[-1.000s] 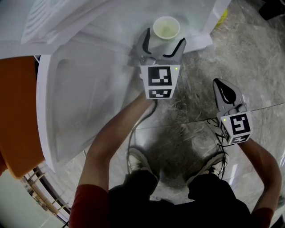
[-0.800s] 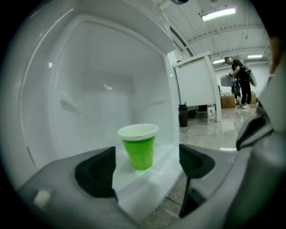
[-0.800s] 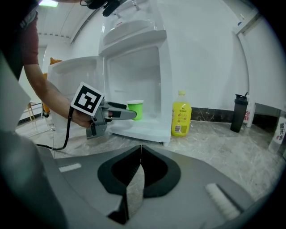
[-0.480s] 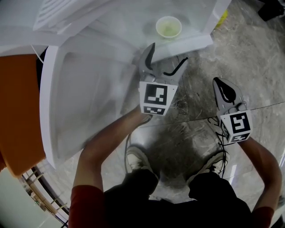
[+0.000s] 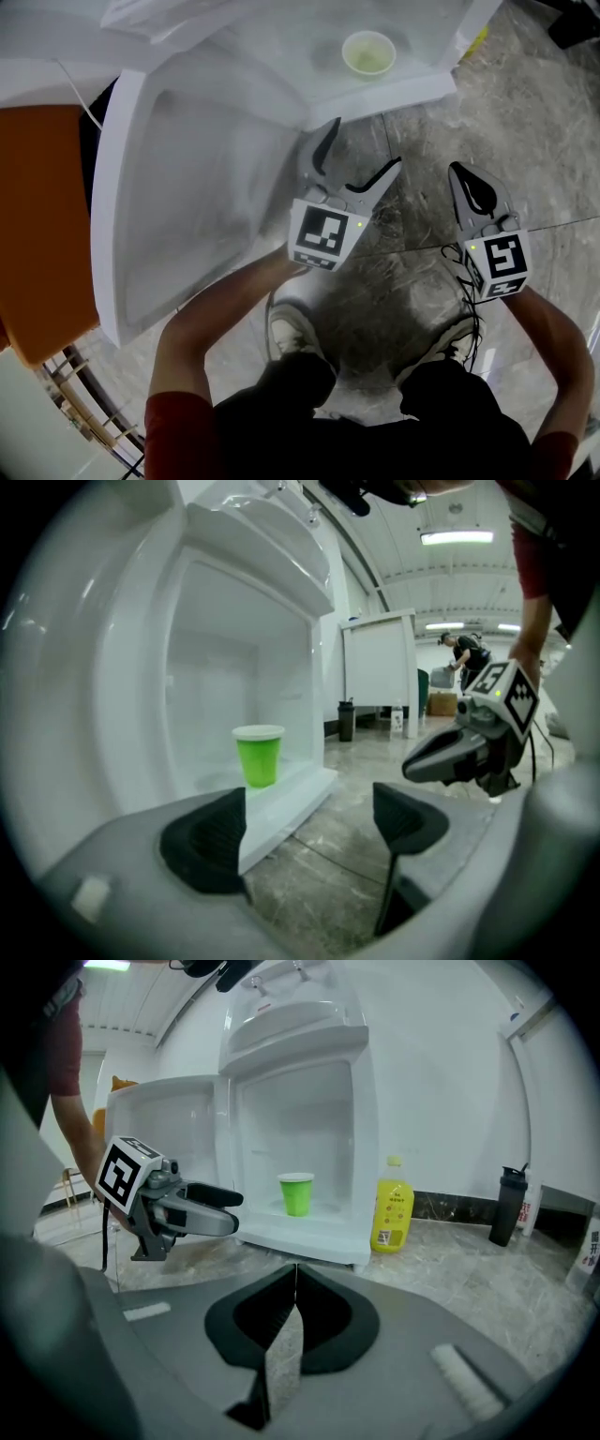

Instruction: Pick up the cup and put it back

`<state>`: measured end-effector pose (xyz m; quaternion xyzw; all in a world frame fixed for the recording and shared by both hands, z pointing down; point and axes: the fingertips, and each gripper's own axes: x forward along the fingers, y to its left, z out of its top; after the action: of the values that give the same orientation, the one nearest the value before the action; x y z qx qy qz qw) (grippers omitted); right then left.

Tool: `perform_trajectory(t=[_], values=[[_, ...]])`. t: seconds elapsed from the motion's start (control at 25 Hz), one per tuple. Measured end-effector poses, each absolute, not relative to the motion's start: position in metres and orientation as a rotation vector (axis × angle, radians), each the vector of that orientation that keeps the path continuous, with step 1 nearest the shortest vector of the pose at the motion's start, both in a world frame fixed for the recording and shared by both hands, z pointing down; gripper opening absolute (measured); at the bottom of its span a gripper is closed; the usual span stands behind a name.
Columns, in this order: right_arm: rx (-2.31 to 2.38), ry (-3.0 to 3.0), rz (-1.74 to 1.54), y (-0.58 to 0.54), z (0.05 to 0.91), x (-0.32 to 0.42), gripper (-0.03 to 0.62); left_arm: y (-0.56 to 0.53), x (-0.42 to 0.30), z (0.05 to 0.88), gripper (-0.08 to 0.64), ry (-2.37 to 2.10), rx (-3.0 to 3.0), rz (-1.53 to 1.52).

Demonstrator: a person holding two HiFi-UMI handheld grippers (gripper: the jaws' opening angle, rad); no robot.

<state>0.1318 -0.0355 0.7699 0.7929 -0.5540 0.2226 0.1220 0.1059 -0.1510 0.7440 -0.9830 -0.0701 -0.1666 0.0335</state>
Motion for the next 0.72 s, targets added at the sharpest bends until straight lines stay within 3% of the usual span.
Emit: perform_trajectory(t=[0.72], values=[[2.267,-1.635,0.632,-0.041,0.768,0.114,0.002,-0.127,0.059,0.748,0.402,-0.418,-3.009,-0.444]])
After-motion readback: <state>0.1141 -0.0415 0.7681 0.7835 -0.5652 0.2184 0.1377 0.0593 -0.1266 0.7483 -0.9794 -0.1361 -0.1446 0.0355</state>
